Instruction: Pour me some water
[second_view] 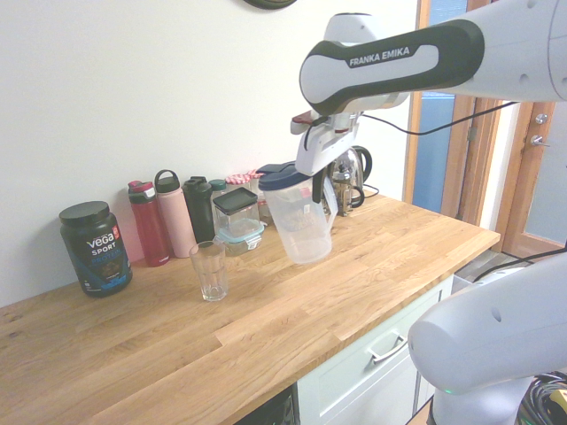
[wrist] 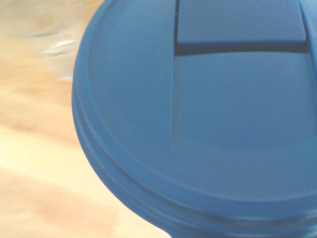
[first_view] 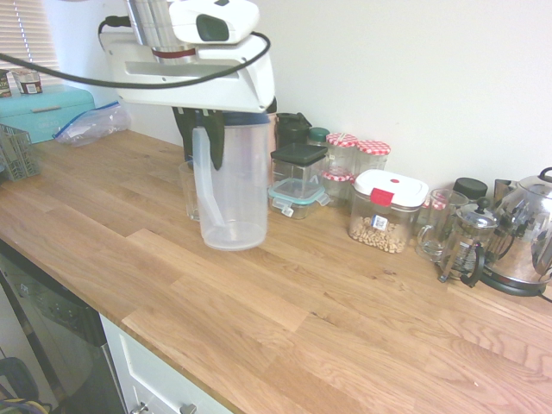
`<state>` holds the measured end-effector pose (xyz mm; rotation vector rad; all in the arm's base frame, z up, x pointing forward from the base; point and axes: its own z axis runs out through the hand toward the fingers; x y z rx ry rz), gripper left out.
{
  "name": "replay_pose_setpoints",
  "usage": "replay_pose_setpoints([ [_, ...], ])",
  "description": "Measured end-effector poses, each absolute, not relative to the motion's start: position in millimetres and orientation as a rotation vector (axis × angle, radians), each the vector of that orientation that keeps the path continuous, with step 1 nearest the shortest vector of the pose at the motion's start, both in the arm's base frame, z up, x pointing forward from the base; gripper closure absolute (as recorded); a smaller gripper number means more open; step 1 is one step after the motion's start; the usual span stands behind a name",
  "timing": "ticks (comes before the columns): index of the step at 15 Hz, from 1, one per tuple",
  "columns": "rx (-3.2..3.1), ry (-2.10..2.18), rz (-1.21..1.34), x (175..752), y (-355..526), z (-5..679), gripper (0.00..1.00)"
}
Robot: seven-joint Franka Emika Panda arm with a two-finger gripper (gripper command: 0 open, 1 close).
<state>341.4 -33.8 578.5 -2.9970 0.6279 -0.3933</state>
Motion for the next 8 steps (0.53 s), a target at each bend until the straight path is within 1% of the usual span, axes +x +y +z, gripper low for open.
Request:
replay_pose_setpoints([
  [4, -3.108, 0.28, -0.279, 372.6, 13.2, 580.7, 1.0],
  [8, -3.313, 0.045, -0.162, 419.9, 40.8, 560.0, 1.0],
])
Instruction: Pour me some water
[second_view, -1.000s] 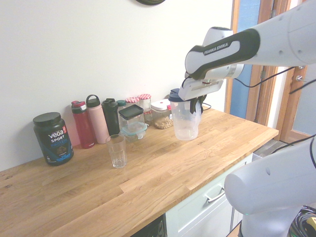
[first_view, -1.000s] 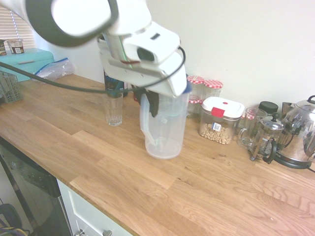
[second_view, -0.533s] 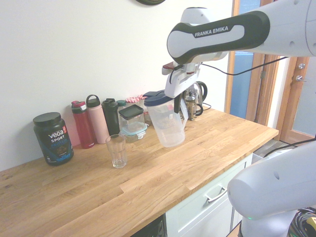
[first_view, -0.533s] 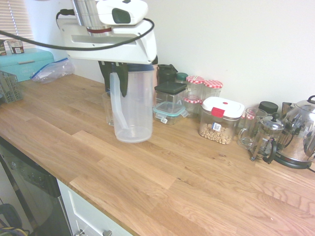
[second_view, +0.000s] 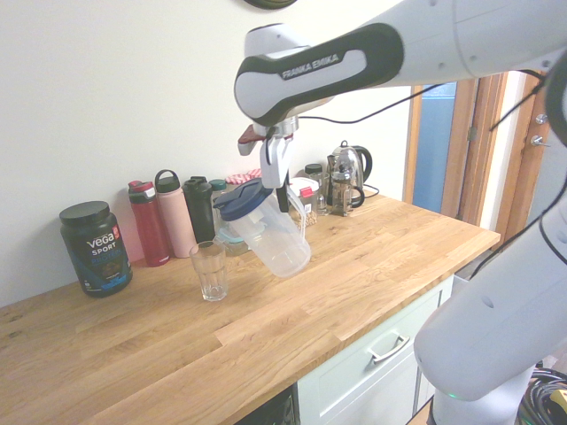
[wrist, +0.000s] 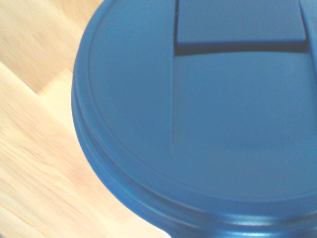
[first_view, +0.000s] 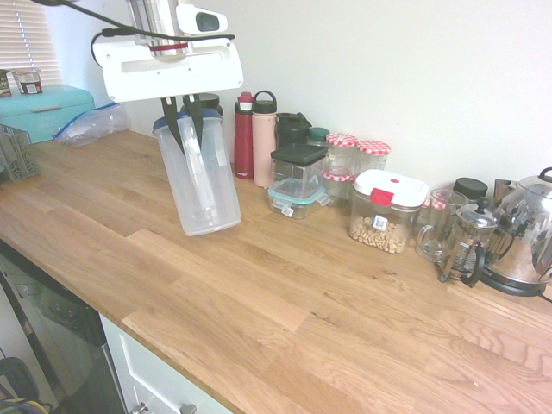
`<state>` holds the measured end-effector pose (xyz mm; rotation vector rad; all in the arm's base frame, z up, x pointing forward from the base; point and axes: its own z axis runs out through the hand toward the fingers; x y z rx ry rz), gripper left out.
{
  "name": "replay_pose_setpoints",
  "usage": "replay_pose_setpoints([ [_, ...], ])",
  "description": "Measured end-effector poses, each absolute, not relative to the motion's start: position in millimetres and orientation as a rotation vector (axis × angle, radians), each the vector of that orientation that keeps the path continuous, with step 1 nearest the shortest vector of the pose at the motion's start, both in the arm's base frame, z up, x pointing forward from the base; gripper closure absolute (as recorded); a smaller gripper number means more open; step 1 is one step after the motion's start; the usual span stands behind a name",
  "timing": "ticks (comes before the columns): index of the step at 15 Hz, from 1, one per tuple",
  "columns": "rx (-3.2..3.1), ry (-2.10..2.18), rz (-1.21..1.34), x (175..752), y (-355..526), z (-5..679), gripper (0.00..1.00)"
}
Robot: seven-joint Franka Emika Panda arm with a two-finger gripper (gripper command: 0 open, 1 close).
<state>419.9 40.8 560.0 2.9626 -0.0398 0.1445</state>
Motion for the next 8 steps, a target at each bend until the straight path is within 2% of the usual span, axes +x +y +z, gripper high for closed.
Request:
replay_pose_setpoints([
  [8, 2.647, 0.25, -0.006, 468.7, 96.6, 554.8, 1.0],
])
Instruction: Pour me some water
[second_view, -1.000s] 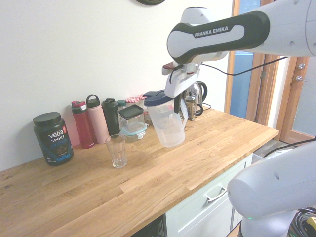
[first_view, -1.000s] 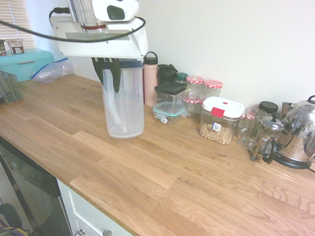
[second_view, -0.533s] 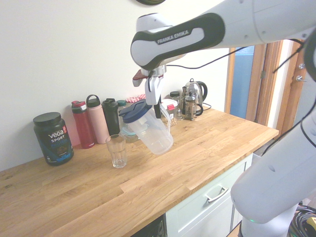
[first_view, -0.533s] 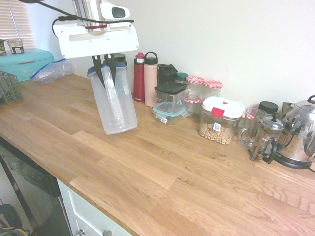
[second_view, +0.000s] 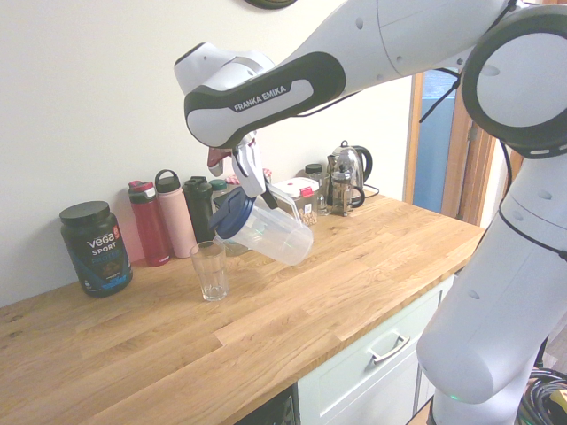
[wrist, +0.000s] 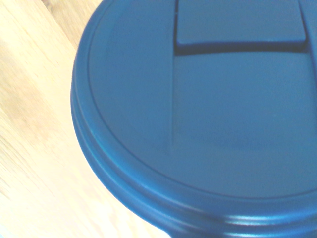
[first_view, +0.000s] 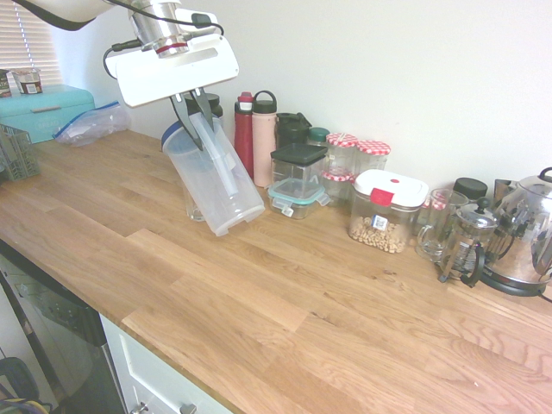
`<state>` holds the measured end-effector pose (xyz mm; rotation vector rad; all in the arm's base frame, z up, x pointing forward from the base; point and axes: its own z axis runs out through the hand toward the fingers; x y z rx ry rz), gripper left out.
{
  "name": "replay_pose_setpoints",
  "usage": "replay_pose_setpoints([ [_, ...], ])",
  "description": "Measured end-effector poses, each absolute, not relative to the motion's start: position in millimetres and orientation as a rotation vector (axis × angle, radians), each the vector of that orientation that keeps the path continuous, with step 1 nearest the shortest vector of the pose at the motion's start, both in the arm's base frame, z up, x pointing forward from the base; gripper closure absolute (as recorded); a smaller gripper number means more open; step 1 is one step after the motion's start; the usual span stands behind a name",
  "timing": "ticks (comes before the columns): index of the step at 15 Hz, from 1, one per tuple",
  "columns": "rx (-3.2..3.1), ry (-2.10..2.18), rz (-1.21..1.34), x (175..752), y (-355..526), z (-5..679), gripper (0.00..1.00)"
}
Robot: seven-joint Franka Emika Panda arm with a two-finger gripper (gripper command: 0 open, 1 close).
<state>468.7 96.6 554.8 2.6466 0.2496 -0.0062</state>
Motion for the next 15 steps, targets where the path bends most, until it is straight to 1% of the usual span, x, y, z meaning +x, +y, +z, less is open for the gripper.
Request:
replay_pose_setpoints([
  [6, 2.531, 0.286, -0.051, 508.1, 116.9, 545.4, 1.0],
  [15, 2.396, 0.355, -0.096, 514.6, 134.2, 522.8, 1.0],
])
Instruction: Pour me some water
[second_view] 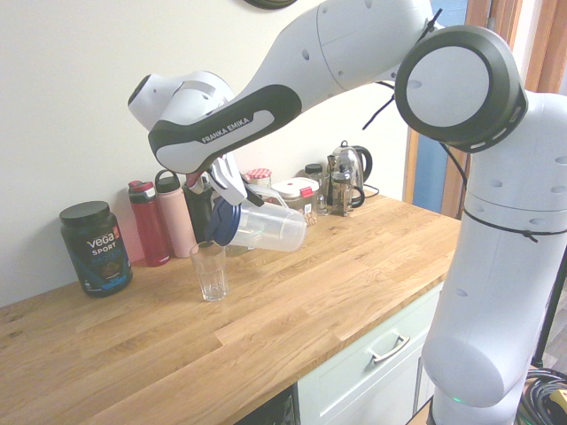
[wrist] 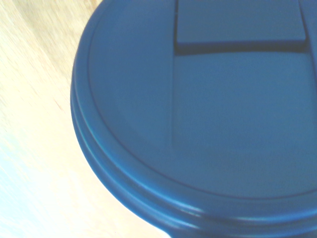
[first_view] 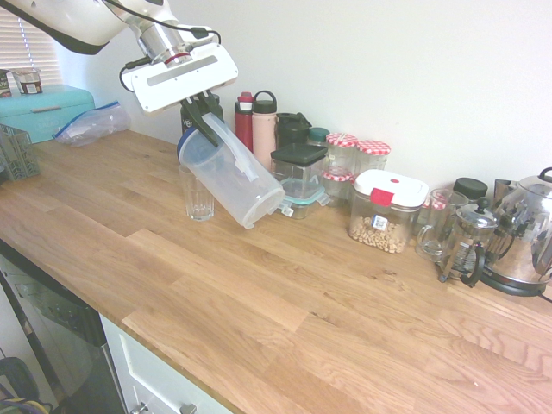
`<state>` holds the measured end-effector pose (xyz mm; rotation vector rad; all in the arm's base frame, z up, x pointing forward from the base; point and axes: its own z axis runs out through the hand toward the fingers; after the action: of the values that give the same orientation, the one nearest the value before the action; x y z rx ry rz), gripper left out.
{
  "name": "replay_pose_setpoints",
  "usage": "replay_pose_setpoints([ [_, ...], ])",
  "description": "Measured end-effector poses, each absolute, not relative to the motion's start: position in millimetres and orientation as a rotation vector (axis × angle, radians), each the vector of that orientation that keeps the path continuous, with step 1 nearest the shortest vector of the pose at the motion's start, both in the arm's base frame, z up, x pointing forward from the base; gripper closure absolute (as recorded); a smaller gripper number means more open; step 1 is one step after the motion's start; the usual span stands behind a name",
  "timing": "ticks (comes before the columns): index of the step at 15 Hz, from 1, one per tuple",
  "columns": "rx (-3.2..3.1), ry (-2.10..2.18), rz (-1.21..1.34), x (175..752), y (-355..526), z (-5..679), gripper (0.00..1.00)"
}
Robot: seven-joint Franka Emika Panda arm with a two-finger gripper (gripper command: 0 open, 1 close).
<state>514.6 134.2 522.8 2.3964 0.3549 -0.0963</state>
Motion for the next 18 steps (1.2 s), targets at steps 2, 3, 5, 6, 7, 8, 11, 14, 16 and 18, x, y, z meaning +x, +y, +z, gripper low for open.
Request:
replay_pose_setpoints([
  [2, 2.387, 0.363, -0.096, 514.3, 140.8, 518.9, 1.0],
  [3, 2.381, 0.365, -0.096, 513.6, 143.0, 518.4, 1.0],
  [5, 2.366, 0.365, -0.096, 512.7, 144.4, 518.7, 1.0],
  [6, 2.364, 0.36, -0.094, 513.0, 143.4, 519.4, 1.0],
  [7, 2.368, 0.349, -0.086, 513.8, 141.3, 522.9, 1.0],
  [8, 2.392, 0.315, -0.064, 514.3, 138.1, 532.1, 1.0],
  [11, 2.515, 0.168, 0.021, 500.1, 125.8, 575.8, 1.0],
  [14, 2.636, 0.011, 0.102, 478.0, 109.6, 615.9, 1.0],
  [16, 2.696, -0.114, 0.15, 475.6, 73.5, 635.2, 1.0],
  [18, 2.759, -0.261, 0.178, 471.2, 26.6, 643.8, 1.0],
])
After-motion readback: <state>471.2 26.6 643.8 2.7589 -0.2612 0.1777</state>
